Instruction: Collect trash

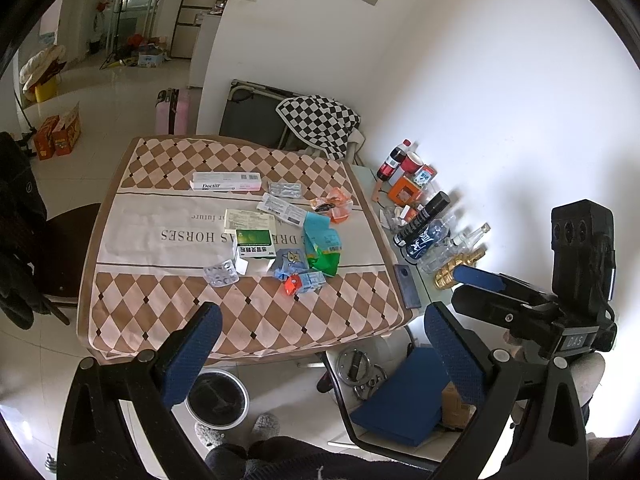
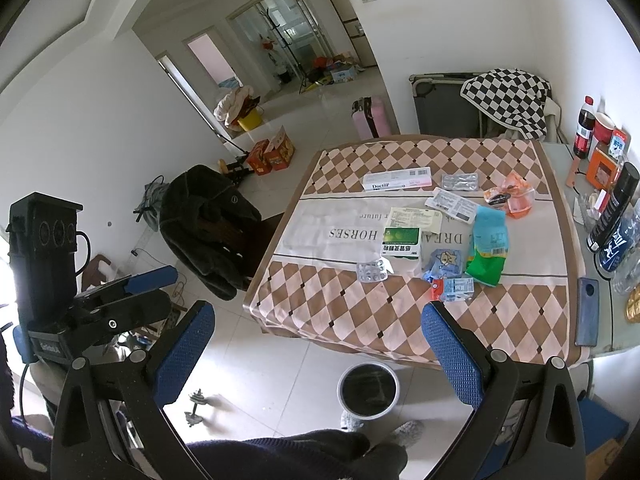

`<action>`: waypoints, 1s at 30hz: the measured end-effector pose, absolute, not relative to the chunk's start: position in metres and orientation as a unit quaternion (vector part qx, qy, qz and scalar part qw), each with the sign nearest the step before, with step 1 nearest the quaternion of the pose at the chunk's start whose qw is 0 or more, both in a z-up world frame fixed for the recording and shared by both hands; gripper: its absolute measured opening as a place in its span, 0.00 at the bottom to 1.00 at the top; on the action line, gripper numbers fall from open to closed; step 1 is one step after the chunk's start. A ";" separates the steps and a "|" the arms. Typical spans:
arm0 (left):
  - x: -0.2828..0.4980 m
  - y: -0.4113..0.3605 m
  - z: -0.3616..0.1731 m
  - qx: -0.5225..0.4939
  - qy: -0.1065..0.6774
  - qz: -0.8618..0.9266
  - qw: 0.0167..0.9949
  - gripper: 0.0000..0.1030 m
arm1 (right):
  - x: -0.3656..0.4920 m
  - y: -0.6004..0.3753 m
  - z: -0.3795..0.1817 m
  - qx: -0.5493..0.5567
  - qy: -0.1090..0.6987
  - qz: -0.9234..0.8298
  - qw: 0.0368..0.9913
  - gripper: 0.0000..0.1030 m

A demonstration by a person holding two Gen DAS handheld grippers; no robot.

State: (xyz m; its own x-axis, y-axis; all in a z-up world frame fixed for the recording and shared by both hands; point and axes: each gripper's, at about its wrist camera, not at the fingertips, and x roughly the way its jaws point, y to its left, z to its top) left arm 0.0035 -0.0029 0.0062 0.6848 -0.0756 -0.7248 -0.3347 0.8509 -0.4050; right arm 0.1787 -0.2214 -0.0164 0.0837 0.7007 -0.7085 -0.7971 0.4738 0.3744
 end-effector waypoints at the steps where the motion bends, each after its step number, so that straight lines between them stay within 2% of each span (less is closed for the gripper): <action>1: 0.003 -0.003 0.006 -0.263 0.390 0.074 0.879 1.00 | 0.179 -0.221 -0.016 -0.054 0.445 0.510 0.734 1.00; 23: 0.002 -0.008 0.001 -0.266 0.394 0.072 0.877 1.00 | 0.176 -0.218 -0.018 -0.050 0.450 0.509 0.732 1.00; 30: 0.012 0.014 -0.019 -0.264 0.414 0.082 0.867 1.00 | 0.180 -0.208 -0.040 -0.027 0.466 0.464 0.753 1.00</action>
